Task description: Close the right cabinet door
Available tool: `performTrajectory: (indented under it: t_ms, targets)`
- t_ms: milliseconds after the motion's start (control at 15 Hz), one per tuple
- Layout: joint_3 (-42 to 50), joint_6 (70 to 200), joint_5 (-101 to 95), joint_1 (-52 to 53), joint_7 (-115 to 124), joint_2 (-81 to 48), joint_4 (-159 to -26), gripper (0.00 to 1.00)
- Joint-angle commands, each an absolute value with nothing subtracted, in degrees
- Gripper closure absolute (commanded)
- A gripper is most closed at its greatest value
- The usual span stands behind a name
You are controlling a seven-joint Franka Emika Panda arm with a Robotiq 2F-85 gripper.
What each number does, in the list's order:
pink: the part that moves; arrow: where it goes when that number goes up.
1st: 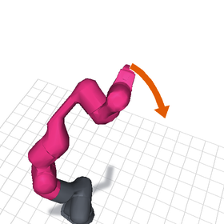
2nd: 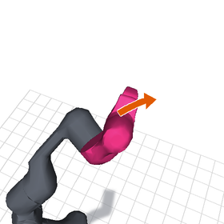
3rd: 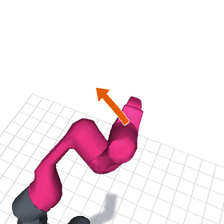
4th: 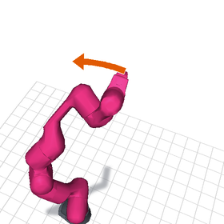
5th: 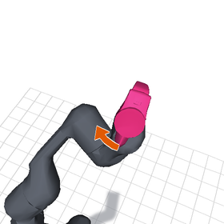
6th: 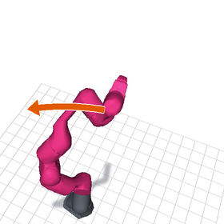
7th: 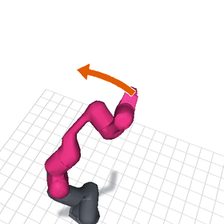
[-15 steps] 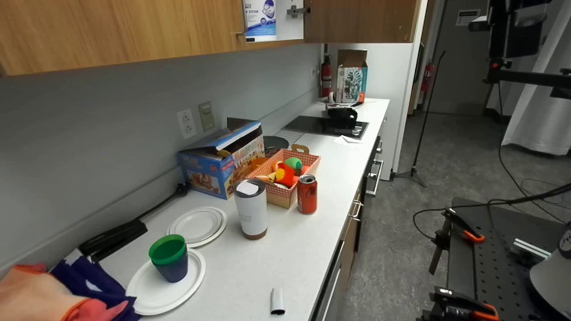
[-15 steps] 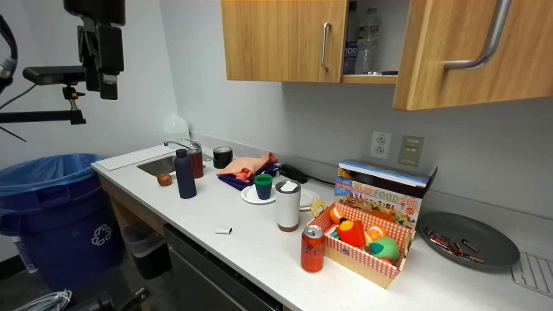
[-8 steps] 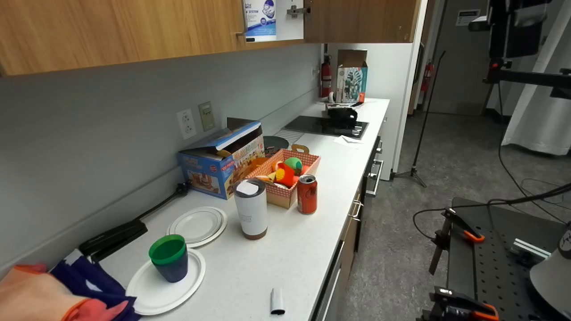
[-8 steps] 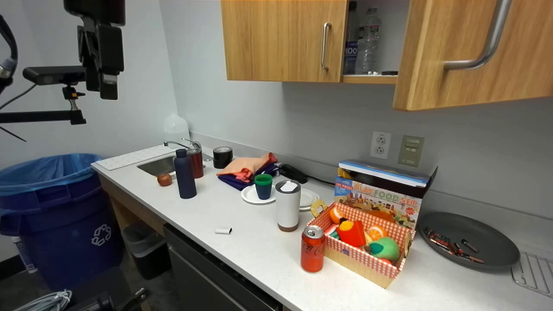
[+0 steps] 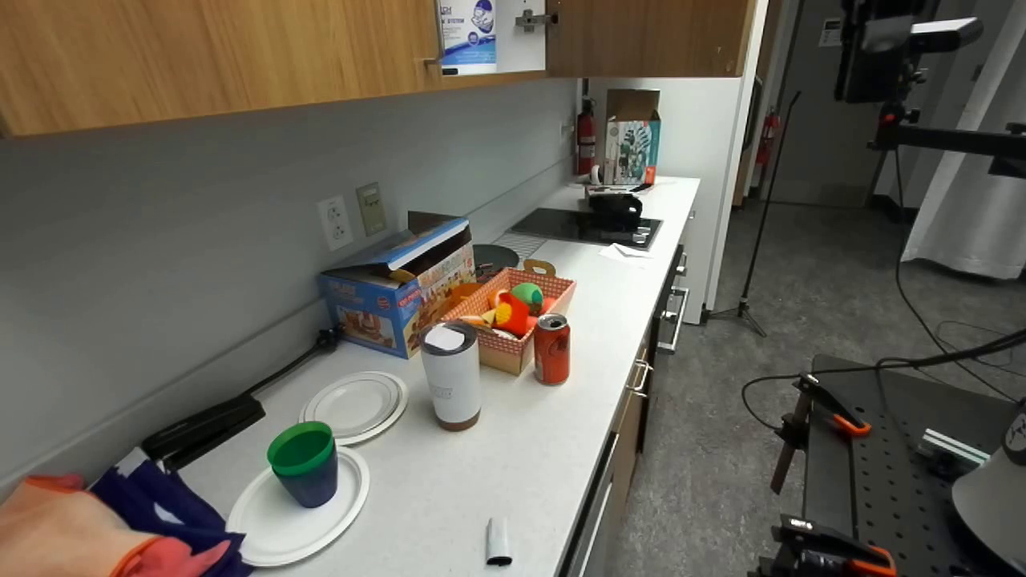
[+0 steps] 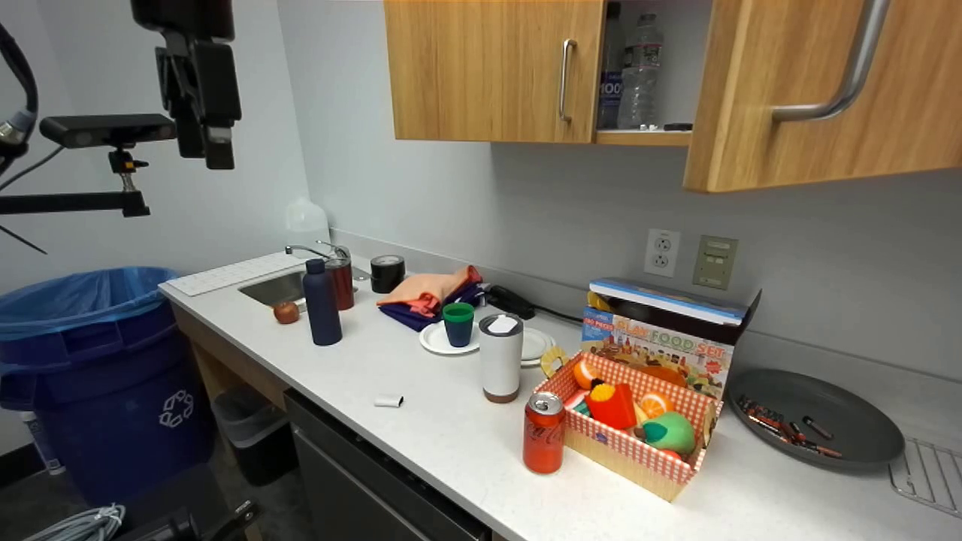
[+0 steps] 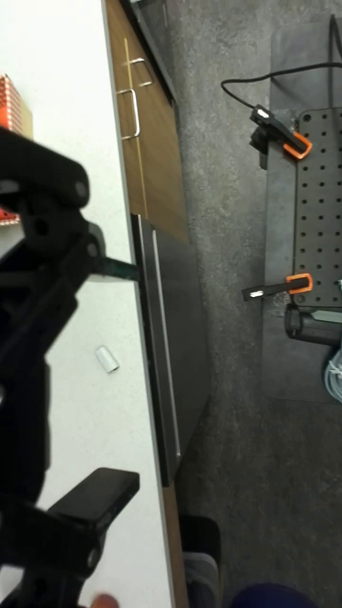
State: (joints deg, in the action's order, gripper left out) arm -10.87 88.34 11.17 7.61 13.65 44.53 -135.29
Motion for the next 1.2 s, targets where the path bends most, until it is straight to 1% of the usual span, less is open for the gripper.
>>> performTrajectory:
  t_ms: [0,400,733,800,1133]
  targets:
    - [-13.3,95.4,7.7,4.7,16.1,46.5,-137.0,0.0]
    - [-16.4,102.7,0.1,0.4,27.1,47.9,-138.8,0.0]
    - [-19.3,99.9,-1.4,-3.4,40.5,48.6,-138.9,0.0]
    - [-17.4,101.0,-0.6,-1.2,36.3,46.8,-138.4,0.0]
    - [-18.3,100.9,-0.9,-2.0,40.1,47.0,-138.4,0.0]
